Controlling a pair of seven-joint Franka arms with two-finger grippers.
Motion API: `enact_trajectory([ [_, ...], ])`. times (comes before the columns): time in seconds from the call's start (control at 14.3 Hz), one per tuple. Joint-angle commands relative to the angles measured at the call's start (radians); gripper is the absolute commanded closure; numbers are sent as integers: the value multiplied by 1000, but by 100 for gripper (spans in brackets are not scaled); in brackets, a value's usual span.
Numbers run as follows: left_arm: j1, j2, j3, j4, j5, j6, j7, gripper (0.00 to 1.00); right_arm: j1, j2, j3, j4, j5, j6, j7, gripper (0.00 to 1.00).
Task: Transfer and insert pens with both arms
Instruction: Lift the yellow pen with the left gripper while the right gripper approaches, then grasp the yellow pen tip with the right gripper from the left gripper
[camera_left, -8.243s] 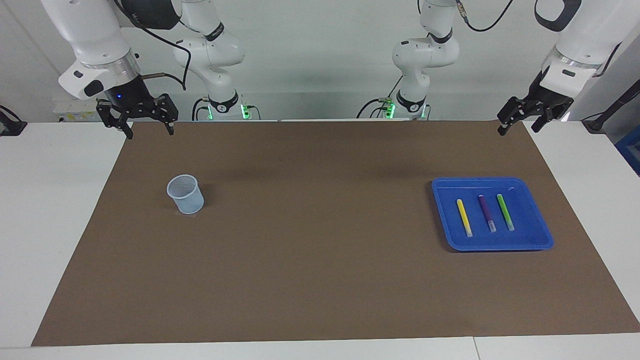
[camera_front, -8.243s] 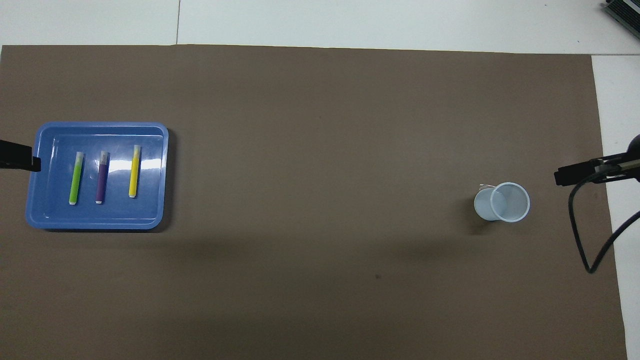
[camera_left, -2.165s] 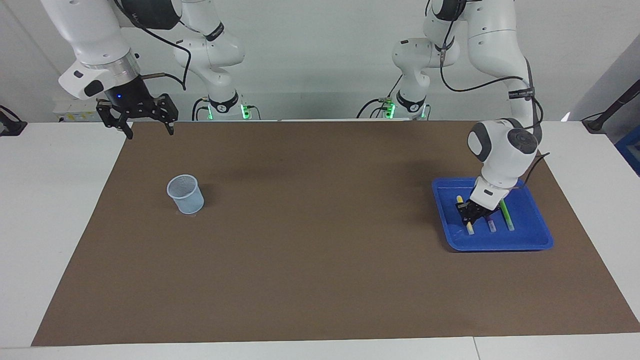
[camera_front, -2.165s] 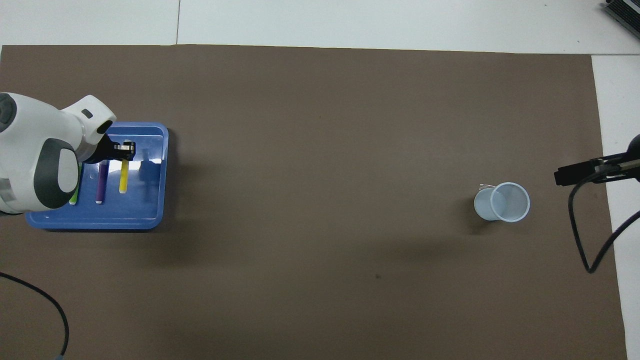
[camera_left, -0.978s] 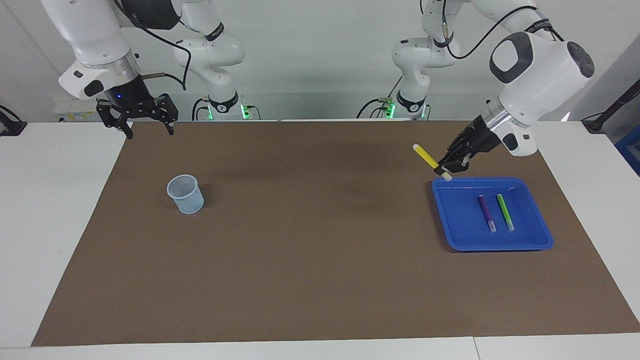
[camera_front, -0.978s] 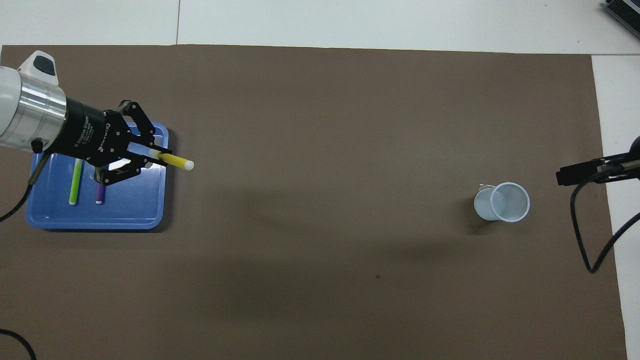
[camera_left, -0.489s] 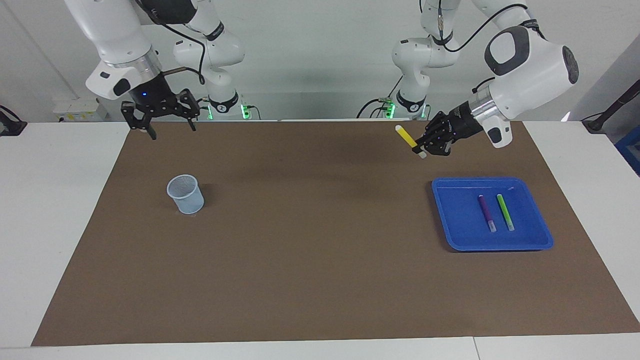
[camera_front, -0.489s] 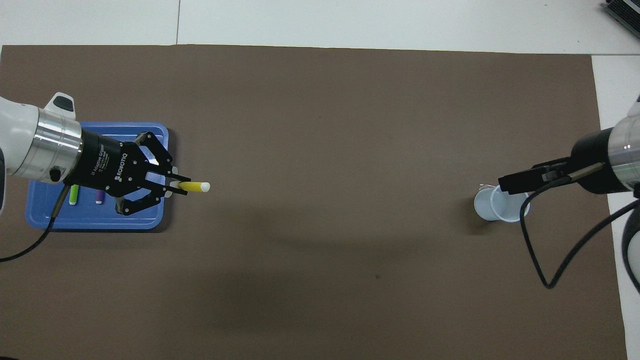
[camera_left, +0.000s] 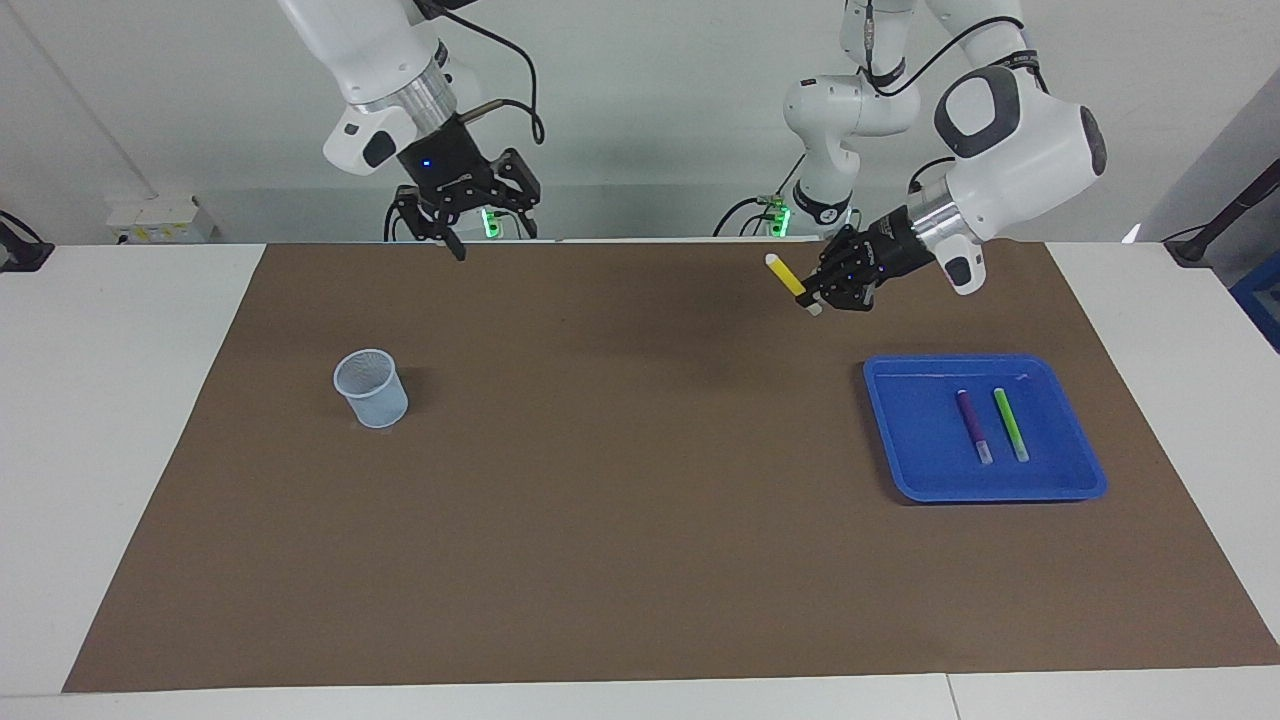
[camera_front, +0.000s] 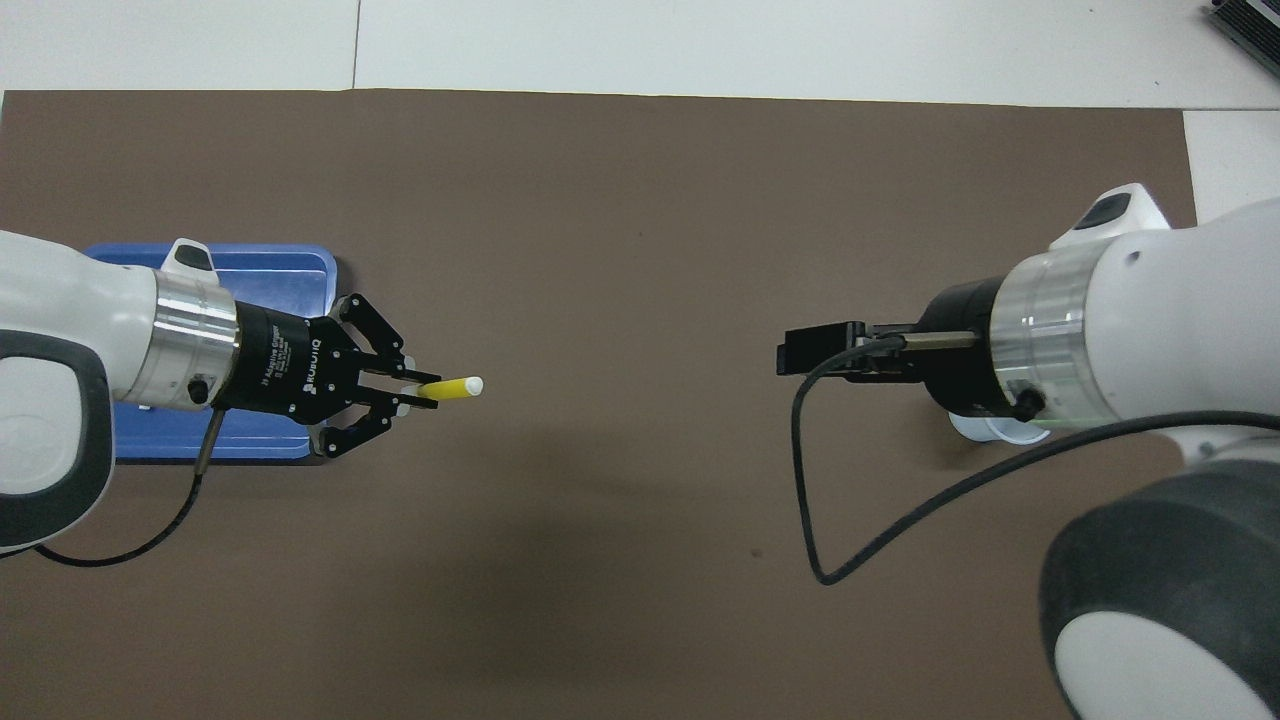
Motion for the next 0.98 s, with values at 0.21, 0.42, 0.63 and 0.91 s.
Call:
enact_trajectory([
  [0.21, -75, -47, 13, -61, -87, 92, -177, 100, 111, 9, -4, -101, 118, 227, 131, 0],
  [0.42, -75, -50, 13, -72, -101, 95, -248, 100, 191, 35, -4, -124, 121, 350, 206, 0],
  [0.63, -86, -72, 13, -112, -136, 105, -252, 100, 269, 84, -4, -122, 121, 497, 337, 0],
  [0.91, -87, -76, 13, -117, -155, 102, -272, 100, 328, 134, -4, -122, 121, 565, 337, 0],
])
